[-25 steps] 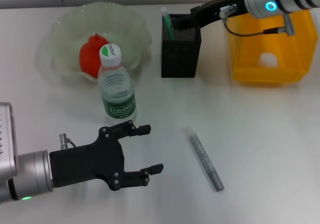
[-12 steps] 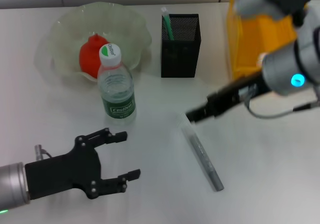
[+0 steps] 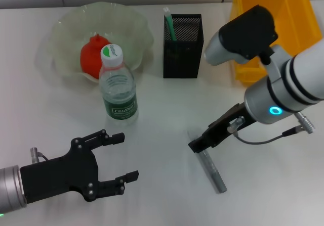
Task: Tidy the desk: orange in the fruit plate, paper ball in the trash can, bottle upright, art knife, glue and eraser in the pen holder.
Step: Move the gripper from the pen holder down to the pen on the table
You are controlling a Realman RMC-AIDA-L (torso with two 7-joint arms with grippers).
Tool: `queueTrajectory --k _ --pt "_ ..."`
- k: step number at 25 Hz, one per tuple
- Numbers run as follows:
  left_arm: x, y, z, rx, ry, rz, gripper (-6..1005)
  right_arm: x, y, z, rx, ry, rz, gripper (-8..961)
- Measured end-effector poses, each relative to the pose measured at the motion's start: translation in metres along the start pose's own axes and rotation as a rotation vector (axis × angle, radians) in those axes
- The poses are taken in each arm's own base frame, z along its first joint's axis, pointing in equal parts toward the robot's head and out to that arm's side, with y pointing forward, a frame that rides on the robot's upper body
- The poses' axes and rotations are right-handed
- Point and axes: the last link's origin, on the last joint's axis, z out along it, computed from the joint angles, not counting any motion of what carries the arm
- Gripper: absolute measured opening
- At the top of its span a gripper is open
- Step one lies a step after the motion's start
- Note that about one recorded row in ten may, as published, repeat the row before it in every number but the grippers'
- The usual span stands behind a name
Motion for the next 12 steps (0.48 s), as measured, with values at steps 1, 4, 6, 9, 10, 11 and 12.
queueTrajectory --k 1,4,6,9,10,11,12 --pt "0.0 0.0 0.0 0.0 0.001 0.0 813 -0.001 0.001 0.002 0.0 0.007 -0.003 697" --pt "0.0 0.0 0.001 -0.002 0.002 0.001 813 -0.002 -0.001 0.009 0.003 0.028 0.002 689" --pt "0.001 0.0 0.001 -0.002 0.002 0.001 813 -0.003 -0.002 0.013 0.005 0.039 0.003 684" --pt "0.001 -0.001 0.002 -0.003 0.003 0.003 813 -0.003 -0.002 0.018 0.007 0.054 -0.004 647" --pt "0.001 -0.001 0.002 -0.003 0.003 0.003 813 -0.003 -0.001 0.02 0.008 0.062 -0.011 616" --pt "0.001 -0.001 0.002 -0.003 0.003 0.003 813 -0.003 0.0 0.022 0.009 0.066 -0.016 584" --pt "0.001 -0.001 0.002 -0.003 0.003 0.003 813 -0.004 0.001 0.023 0.01 0.069 -0.022 553"
